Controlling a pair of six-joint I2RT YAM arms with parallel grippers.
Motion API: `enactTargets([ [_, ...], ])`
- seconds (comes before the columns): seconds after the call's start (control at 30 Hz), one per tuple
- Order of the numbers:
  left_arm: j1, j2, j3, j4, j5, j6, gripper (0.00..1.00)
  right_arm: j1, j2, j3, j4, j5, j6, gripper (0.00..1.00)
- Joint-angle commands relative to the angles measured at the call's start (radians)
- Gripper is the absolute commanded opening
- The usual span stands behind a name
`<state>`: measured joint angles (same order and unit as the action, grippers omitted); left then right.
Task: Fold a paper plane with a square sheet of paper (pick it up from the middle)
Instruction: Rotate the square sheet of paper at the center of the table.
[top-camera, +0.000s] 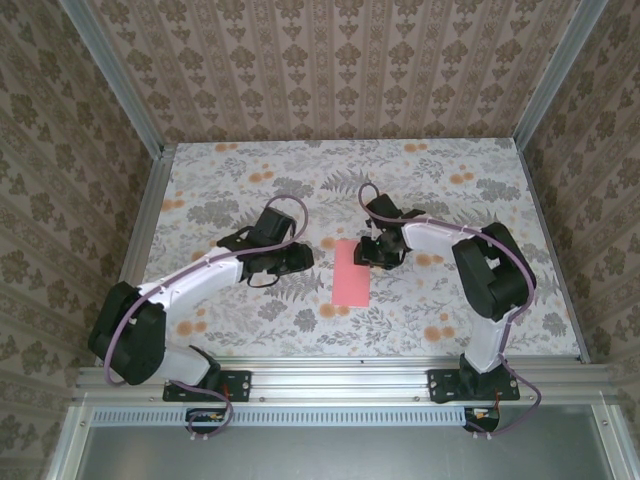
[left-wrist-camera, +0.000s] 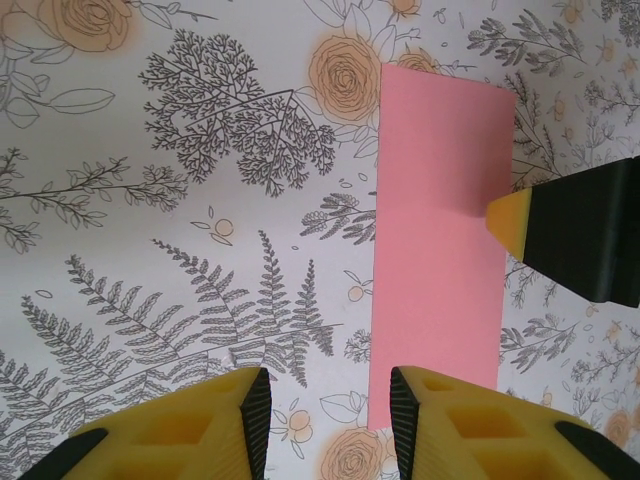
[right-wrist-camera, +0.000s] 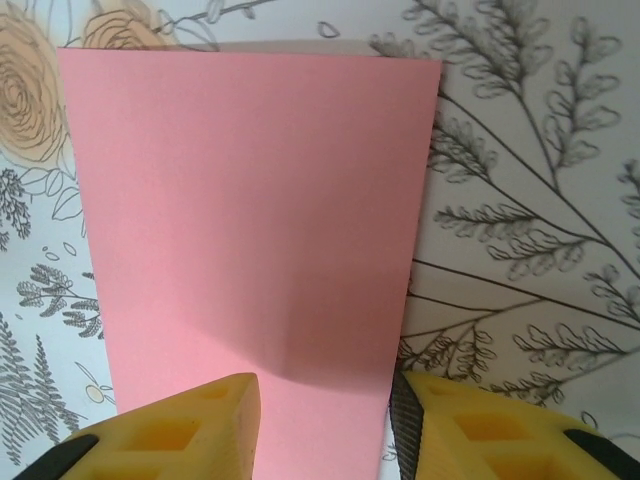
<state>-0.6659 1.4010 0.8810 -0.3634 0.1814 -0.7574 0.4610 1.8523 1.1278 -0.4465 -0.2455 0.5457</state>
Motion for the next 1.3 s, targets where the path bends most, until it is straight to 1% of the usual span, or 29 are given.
enactTargets([
  [0.0,0.009,-0.023,-0.015,-0.015,-0.016,-0.01,0.39,0.011,0.028,0.048,-0.022,-0.029,-0.062,0.42],
  [0.07,0.011,-0.024,-0.014,-0.016,-0.017,-0.01,0.39,0.01,0.019,0.06,-0.032,-0.041,-0.1,0.42],
  [0.13,0.013,-0.027,-0.015,-0.016,-0.022,-0.011,0.39,0.01,-0.021,0.065,-0.065,0.014,-0.121,0.43],
  [0.2,0.023,-0.031,-0.018,-0.013,-0.017,-0.014,0.39,0.01,-0.072,0.059,-0.086,0.078,-0.152,0.48],
  [0.27,0.043,-0.041,-0.029,0.0,0.001,-0.015,0.39,0.01,-0.126,0.04,-0.112,0.114,-0.191,0.53],
  [0.4,0.096,-0.074,-0.07,0.021,0.033,-0.016,0.39,0.035,-0.256,-0.029,-0.097,0.121,-0.333,0.56],
  [0.43,0.114,-0.085,-0.083,0.028,0.048,-0.02,0.39,0.034,-0.288,-0.046,-0.095,0.12,-0.344,0.56],
  [0.47,0.132,-0.096,-0.098,0.042,0.064,-0.02,0.4,0.028,-0.307,-0.044,-0.112,0.117,-0.333,0.56],
  [0.53,0.162,-0.11,-0.121,0.065,0.107,-0.02,0.4,0.015,-0.299,0.015,-0.229,0.113,-0.291,0.58],
  [0.57,0.174,-0.113,-0.13,0.075,0.127,-0.02,0.41,0.011,-0.283,0.04,-0.277,0.091,-0.275,0.57],
  [0.63,0.185,-0.113,-0.143,0.098,0.16,-0.025,0.42,0.014,-0.257,0.049,-0.302,0.028,-0.231,0.53],
  [0.67,0.185,-0.11,-0.149,0.121,0.177,-0.03,0.42,0.017,-0.249,0.032,-0.28,-0.008,-0.193,0.52],
  [0.73,0.184,-0.095,-0.164,0.176,0.218,-0.058,0.43,0.018,-0.242,-0.01,-0.22,-0.05,-0.123,0.5],
  [0.77,0.18,-0.081,-0.171,0.209,0.243,-0.073,0.45,0.018,-0.239,-0.034,-0.186,-0.061,-0.09,0.49],
  [0.83,0.158,-0.046,-0.158,0.229,0.253,-0.084,0.48,0.018,-0.22,-0.063,-0.131,-0.094,-0.059,0.49],
  [0.93,0.098,0.033,-0.087,0.179,0.231,-0.06,0.51,0.016,-0.186,-0.079,-0.096,-0.108,-0.029,0.49],
  [1.03,0.045,0.11,-0.017,0.162,0.206,-0.054,0.51,0.012,-0.146,-0.081,-0.048,-0.112,-0.012,0.49],
  [1.13,0.019,0.167,0.009,0.197,0.194,-0.093,0.53,0.011,-0.125,-0.089,-0.001,-0.142,0.002,0.49],
  [1.27,-0.004,0.23,0.05,0.194,0.177,-0.111,0.53,0.006,-0.094,-0.094,0.037,-0.168,0.011,0.49],
])
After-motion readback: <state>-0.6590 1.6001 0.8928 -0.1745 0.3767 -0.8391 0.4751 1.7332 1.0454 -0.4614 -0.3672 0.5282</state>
